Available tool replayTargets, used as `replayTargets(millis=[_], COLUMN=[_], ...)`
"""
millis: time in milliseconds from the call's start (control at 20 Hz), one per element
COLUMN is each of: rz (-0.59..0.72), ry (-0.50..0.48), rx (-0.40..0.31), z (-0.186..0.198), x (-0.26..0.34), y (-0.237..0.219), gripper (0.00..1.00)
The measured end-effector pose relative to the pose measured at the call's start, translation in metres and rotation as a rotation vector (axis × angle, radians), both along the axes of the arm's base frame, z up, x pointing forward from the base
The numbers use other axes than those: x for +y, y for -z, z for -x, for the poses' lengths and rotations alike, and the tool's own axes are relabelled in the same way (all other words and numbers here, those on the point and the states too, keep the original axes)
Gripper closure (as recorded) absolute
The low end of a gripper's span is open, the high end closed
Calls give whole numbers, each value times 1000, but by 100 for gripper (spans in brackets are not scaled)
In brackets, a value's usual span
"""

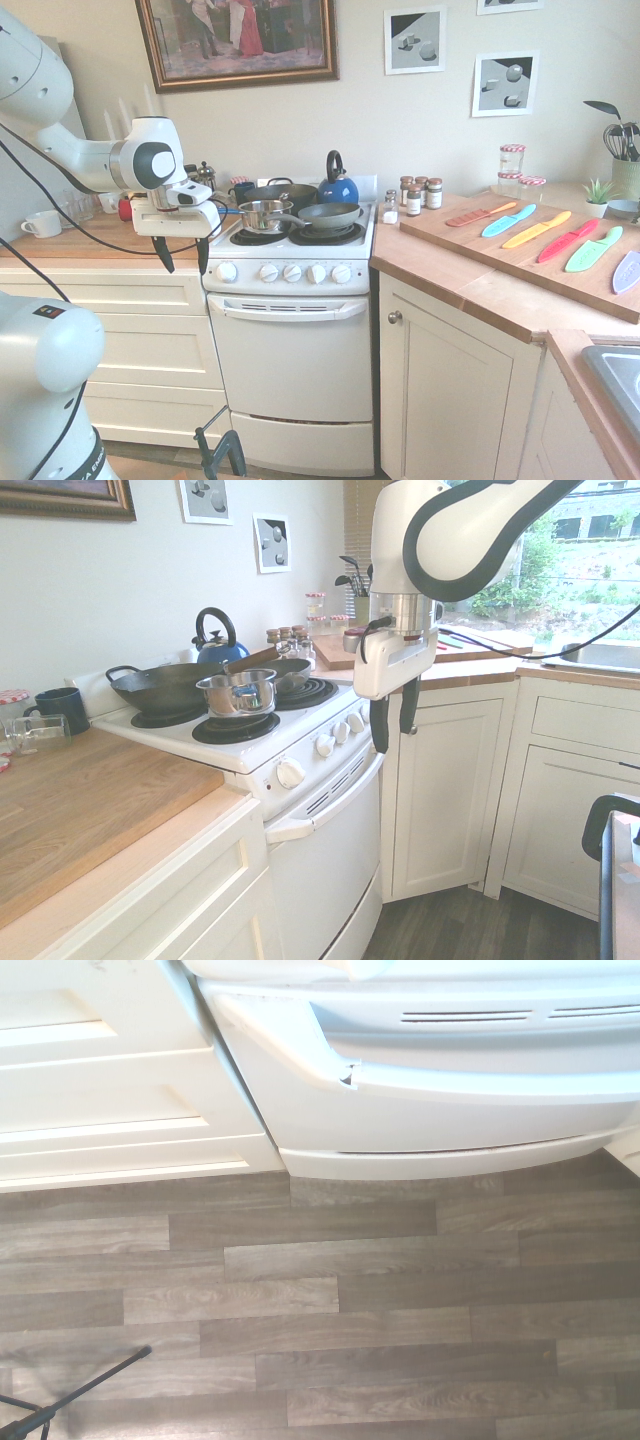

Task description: Open the oven

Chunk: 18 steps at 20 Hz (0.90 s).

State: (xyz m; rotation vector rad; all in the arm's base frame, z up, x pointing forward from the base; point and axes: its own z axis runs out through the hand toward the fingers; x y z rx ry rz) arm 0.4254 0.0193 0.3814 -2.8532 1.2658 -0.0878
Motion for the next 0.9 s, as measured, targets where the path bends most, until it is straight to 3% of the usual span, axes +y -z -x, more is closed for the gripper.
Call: replayTargets(millis=[100,250,500,650,900], rz=[1,29,73,86,92], ry=[1,50,2,-38,-49], rx=[10,96,171,149,60], z=[1,8,1,-24,-79], x=[-3,-55,-109,-109,-111], y=[3,22,98,140,151], gripper=[0,0,0,0,0])
